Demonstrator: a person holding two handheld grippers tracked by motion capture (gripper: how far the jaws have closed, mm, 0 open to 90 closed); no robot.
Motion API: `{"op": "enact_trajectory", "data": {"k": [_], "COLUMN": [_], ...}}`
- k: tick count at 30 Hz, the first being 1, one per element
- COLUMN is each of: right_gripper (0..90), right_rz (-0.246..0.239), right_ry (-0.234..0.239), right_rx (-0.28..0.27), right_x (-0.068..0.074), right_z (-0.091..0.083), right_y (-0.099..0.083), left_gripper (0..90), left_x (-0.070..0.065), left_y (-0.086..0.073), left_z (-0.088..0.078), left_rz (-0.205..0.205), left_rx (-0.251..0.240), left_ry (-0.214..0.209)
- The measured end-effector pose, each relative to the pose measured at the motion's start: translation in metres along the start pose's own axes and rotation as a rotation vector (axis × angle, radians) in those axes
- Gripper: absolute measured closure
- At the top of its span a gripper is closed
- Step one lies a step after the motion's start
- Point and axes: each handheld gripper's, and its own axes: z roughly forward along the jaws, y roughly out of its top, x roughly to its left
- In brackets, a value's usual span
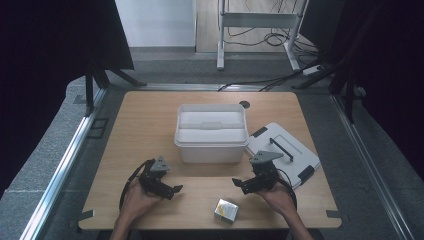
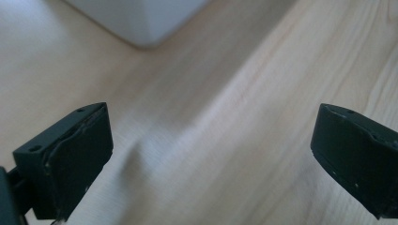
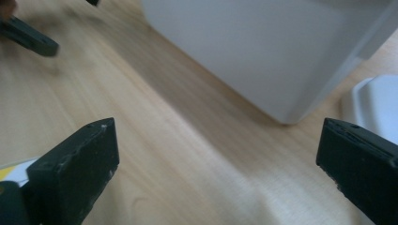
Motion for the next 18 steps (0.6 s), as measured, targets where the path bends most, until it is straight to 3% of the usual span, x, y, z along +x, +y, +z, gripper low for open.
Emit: {"op": "enact_trajectory", "data": {"k": [4,12,18], "right_gripper": [0.0,0.0,0.4], "right_rz": [-0.008,-0.002,-0.004], "right_ry": [-0.018,-0.04,-0.024], "right_rx": [-0.015,-0.038,-0.044], "right_x": [-0.014,-0.033,-0.04], "right_z": [0.007,0.018,0.026], "right_y": [0.011,0.03,0.038], "left_gripper": [0.0,0.0,0.0], "left_x": [0.014,0.034,0.041], "left_y": [0.023,0.054,0.067], "left_z": [-0.006,-0.004,0.003], "left_rz": [-0.01,0.003,0.011], "left_rx": [-0.047,-0.072,-0.074], "left_ry": [-0.034,-0.054,-0.038]}}
